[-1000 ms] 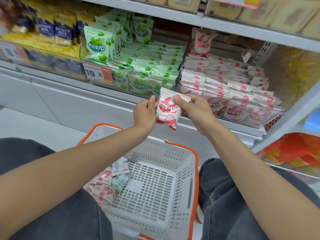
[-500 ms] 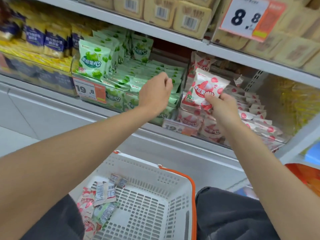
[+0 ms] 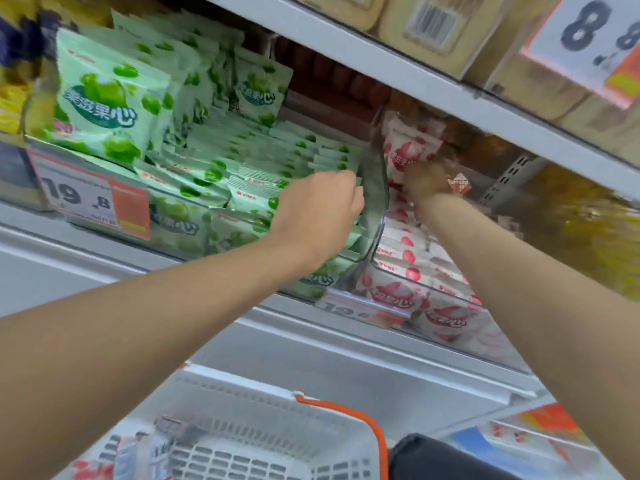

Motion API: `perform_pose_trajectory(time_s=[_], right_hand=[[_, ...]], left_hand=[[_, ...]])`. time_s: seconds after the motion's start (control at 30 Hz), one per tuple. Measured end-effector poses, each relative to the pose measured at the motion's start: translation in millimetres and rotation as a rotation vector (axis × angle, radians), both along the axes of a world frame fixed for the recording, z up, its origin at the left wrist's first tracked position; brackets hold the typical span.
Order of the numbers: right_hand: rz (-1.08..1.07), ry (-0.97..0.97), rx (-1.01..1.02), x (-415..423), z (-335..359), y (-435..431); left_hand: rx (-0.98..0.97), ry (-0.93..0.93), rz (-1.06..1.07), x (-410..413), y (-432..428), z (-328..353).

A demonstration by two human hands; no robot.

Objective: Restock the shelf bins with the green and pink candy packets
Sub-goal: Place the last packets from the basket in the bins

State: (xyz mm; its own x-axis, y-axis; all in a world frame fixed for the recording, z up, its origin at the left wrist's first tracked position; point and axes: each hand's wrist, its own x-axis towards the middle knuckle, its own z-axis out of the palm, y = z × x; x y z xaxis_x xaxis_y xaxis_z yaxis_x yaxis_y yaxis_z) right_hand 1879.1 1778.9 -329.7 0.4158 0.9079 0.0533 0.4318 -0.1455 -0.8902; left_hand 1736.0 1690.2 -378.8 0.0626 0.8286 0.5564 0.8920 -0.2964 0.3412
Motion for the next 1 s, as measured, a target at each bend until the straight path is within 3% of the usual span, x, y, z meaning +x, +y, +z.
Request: perform_pose_trajectory(time_s=[0.03, 0.1, 0.33, 0.67, 1.0], right_hand=[[-0.005, -0.141, -0.001, -0.6, -1.8, 0.6], [-0.07, -0.023, 0.112, 2.9, -6.8, 9.1], [0.002, -0.097, 0.171, 9.2, -16.0, 15.3], [0.14, -0.504, 0.108, 23.8, -15.0, 8.9], [0.208, -0.463, 0.052, 42.7, -18.2, 13.6]], left_hand=[[-0.003, -0.011, 0.0, -0.1, 0.4, 0.2], [-0.002, -0.04, -0.006, 0.0, -0.2, 1.5], [0.015, -0.08, -0.042, 0.4, -4.2, 1.9], [0.003, -0.093, -0.051, -0.2, -4.7, 2.3], [0.021, -0.079, -0.048, 0.0, -2.6, 0.3]])
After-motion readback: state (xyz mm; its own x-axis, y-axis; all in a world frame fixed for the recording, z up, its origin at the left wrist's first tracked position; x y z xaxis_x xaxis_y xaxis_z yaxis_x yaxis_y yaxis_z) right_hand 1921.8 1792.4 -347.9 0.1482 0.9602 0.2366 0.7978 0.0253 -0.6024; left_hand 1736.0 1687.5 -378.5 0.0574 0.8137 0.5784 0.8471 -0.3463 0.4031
